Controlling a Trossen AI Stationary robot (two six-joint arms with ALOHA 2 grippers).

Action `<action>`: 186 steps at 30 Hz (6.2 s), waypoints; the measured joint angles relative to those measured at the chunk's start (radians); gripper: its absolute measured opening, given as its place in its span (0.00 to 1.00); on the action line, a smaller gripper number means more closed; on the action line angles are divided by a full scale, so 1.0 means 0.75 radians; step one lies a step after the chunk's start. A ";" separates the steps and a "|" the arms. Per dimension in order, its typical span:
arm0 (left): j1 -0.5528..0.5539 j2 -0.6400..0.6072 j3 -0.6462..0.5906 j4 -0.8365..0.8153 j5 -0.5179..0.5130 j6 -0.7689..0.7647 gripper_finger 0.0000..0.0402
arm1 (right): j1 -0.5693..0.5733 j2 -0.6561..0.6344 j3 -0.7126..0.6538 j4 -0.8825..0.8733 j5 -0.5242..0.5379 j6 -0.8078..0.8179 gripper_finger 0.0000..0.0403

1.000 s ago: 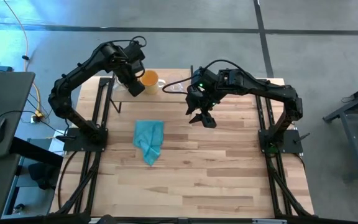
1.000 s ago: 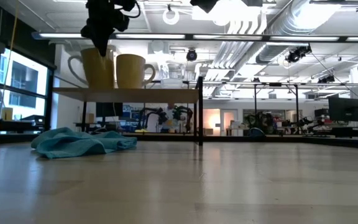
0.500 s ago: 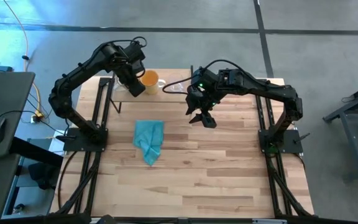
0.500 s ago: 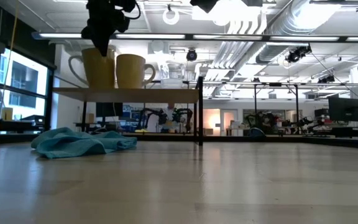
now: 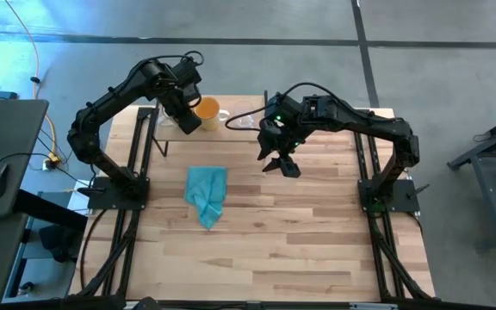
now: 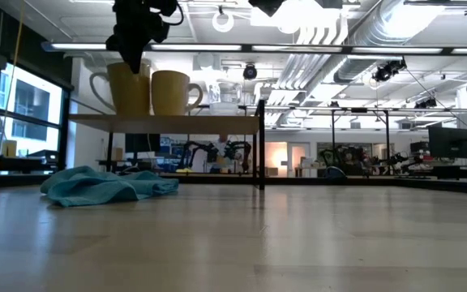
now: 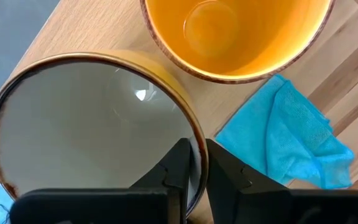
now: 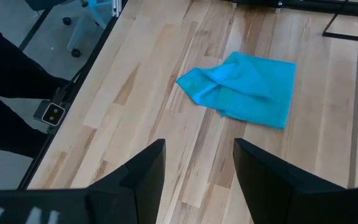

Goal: Stack small to large cups/mugs on shelf
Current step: Put the white mug on the shelf, then return to Home Position

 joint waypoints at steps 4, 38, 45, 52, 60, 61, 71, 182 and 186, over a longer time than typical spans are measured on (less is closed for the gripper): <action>0.000 0.000 0.000 0.000 0.015 0.000 0.08 | 0.000 0.000 0.000 0.000 -0.001 0.000 0.45; 0.001 0.000 0.000 -0.002 -0.026 -0.019 0.38 | 0.000 0.000 -0.001 0.000 -0.014 -0.017 0.45; 0.049 0.000 0.000 -0.001 -0.039 -0.021 0.38 | 0.000 0.000 -0.002 -0.010 -0.014 -0.011 0.45; 0.071 0.000 0.000 -0.001 0.011 -0.025 0.38 | -0.001 0.000 -0.002 -0.012 -0.014 -0.013 0.45; 0.070 0.000 0.000 0.000 0.067 -0.025 0.38 | -0.002 0.000 -0.002 -0.011 -0.013 -0.035 0.45; 0.070 -0.001 0.000 0.000 0.065 -0.025 0.38 | -0.002 0.000 -0.002 -0.011 -0.013 -0.035 0.45; 0.070 -0.055 0.001 0.000 0.017 -0.026 0.38 | -0.013 0.000 -0.002 -0.011 -0.031 -0.025 0.45; -0.044 -1.557 -0.583 1.457 0.427 0.032 0.38 | -0.411 -0.882 0.050 0.113 -0.015 0.076 0.45; -0.045 -1.662 -0.730 1.497 0.364 -0.009 0.38 | -0.411 -1.012 -0.145 0.282 -0.016 0.117 0.45</action>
